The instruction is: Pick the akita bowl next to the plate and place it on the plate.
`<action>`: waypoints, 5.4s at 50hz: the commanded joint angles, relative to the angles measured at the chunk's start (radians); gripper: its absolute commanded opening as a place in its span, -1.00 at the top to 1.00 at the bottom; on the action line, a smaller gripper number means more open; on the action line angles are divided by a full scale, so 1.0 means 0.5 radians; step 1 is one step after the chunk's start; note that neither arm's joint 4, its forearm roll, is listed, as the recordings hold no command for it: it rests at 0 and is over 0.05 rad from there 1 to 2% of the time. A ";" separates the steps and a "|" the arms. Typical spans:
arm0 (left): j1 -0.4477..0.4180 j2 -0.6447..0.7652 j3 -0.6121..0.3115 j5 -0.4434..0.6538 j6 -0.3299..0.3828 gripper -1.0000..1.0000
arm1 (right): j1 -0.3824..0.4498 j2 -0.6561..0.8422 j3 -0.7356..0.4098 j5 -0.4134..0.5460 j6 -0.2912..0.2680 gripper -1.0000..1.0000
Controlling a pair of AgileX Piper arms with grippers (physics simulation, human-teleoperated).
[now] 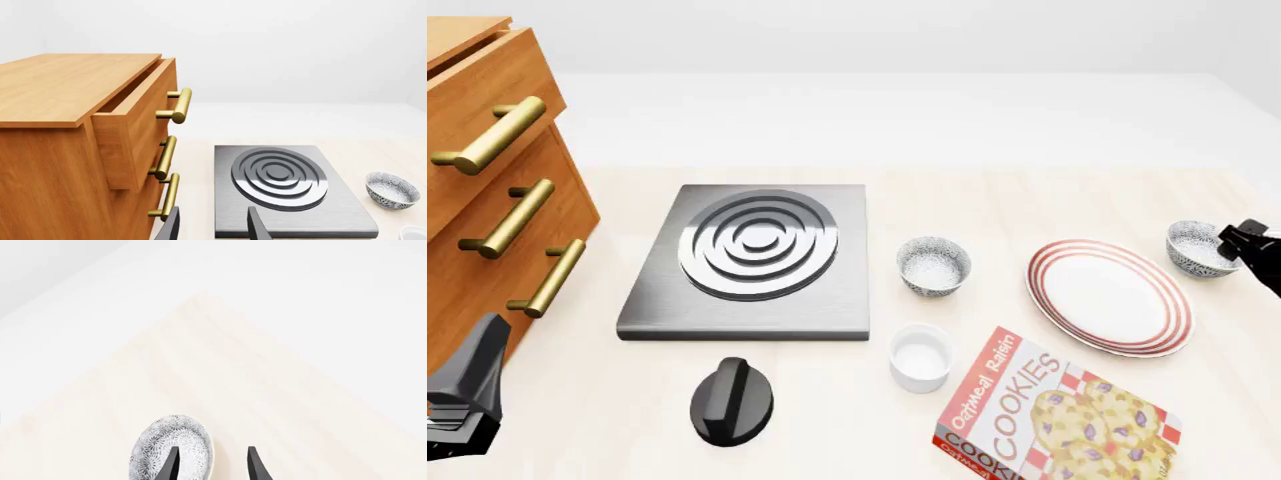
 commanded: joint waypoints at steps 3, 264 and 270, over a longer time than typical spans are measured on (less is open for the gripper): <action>0.000 0.000 0.000 0.000 0.000 -1.00 | 0.013 0.050 -0.018 0.007 0.024 -1.00; 0.000 0.000 0.000 0.000 0.000 -1.00 | 0.619 -0.942 0.704 0.213 0.249 1.00; 0.000 0.000 0.000 0.000 0.000 -1.00 | 0.625 -0.923 0.706 0.206 0.235 1.00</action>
